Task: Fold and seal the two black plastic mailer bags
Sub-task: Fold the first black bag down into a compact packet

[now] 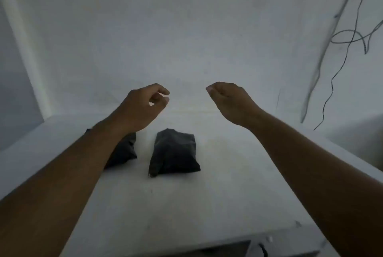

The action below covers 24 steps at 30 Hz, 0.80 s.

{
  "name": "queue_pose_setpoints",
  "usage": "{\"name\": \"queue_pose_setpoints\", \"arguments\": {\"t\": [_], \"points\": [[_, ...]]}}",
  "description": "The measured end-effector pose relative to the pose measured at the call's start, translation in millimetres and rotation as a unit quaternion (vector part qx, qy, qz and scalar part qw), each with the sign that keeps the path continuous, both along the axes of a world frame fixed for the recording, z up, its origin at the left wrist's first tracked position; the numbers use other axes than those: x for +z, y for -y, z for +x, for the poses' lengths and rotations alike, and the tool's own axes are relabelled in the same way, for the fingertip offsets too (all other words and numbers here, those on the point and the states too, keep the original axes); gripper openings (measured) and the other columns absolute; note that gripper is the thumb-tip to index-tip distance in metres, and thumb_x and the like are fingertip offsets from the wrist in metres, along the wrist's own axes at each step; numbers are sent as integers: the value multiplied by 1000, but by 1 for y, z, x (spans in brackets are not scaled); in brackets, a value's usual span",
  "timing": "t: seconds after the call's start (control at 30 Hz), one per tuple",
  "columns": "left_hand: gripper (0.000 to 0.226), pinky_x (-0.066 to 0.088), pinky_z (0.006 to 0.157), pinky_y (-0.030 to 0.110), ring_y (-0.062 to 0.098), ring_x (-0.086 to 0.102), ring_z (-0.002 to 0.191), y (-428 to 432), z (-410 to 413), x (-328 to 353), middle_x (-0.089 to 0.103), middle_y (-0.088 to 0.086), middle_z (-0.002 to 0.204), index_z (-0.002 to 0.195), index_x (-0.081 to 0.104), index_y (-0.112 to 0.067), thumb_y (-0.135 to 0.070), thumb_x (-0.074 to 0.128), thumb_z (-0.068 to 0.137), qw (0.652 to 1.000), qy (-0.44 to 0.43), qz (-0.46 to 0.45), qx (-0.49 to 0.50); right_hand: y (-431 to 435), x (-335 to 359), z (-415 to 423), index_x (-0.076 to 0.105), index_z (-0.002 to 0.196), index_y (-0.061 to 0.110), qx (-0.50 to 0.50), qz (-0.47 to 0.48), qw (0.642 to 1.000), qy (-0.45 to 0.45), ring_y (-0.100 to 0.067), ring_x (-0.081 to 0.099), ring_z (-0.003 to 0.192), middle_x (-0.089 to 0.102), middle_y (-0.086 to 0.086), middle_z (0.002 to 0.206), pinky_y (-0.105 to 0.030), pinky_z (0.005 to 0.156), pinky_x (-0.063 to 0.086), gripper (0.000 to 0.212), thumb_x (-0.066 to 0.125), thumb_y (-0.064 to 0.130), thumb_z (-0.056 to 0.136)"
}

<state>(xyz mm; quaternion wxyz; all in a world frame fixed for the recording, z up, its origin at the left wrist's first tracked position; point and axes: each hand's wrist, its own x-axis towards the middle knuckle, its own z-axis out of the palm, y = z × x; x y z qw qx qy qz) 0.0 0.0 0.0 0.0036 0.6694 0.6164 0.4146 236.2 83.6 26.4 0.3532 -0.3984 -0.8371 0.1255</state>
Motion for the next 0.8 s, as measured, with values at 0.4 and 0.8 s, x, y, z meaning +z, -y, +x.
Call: {"name": "queue_pose_setpoints", "arguments": {"t": [0.4, 0.8], "points": [[33, 45, 96, 28, 11, 56, 118, -16, -5, -116, 61, -6, 129, 131, 57, -25, -38, 50, 101, 986, -28, -167, -10, 0, -112, -29, 65, 121, 14, 34, -91, 994, 52, -17, 59, 111, 67, 0, 121, -24, 85, 39, 32, 41, 28, 105], [43, 48, 91, 32, 15, 54, 111, -91, 4, -155, 56, -3, 122, 126, 55, -28, -55, 50, 93, 982, 7, -185, 38, -74, -162, -56, 68, 111, 17, -2, -202, 979, 36, -14, 60, 86, 69, 0, 105, -24, 68, 47, 29, 44, 20, 96]]}}
